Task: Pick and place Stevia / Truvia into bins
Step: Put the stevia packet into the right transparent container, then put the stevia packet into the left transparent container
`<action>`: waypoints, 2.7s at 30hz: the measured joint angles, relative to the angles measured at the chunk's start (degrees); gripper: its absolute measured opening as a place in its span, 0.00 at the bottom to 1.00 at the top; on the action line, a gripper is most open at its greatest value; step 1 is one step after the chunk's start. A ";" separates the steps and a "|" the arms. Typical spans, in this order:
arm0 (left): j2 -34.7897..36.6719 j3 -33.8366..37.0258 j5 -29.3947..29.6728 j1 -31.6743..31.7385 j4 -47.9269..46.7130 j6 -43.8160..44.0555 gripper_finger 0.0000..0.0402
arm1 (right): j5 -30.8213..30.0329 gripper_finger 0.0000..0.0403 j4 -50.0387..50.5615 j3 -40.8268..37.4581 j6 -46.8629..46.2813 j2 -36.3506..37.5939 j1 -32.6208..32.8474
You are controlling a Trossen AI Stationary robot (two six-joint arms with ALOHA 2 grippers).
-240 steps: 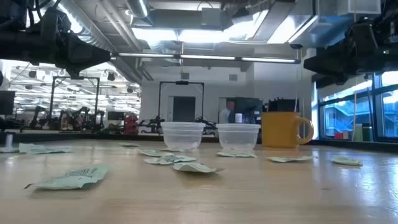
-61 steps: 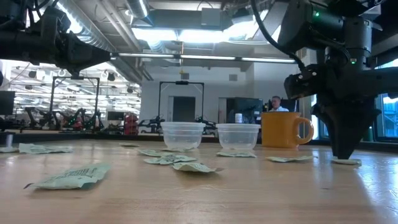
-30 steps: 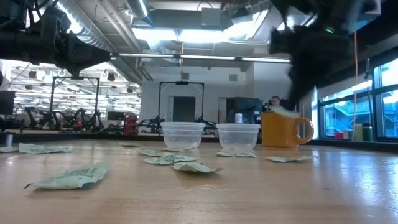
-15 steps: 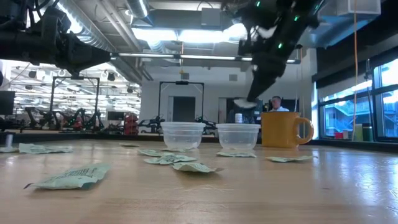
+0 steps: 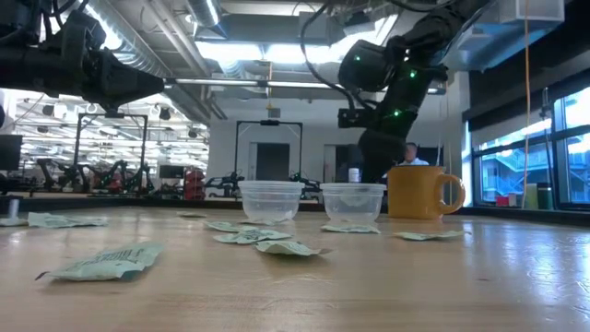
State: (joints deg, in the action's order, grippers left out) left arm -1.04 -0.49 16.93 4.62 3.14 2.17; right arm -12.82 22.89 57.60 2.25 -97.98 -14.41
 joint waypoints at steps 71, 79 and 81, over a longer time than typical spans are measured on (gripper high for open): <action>-77.09 -21.34 -1.59 3.52 4.36 -5.90 0.25 | -3.10 0.34 3.89 -8.37 -15.11 29.51 9.49; -80.77 -21.35 -4.41 4.65 6.43 -5.66 0.24 | -3.08 0.34 3.91 -8.37 -15.07 29.51 9.49; -81.50 -21.46 -4.38 4.92 6.78 -4.78 0.24 | -3.08 0.34 3.91 -8.37 -14.93 29.51 9.49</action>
State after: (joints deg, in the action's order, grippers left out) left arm -82.54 -21.96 12.55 9.54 9.91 -2.60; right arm -15.90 26.81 49.23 -12.68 -68.47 -4.93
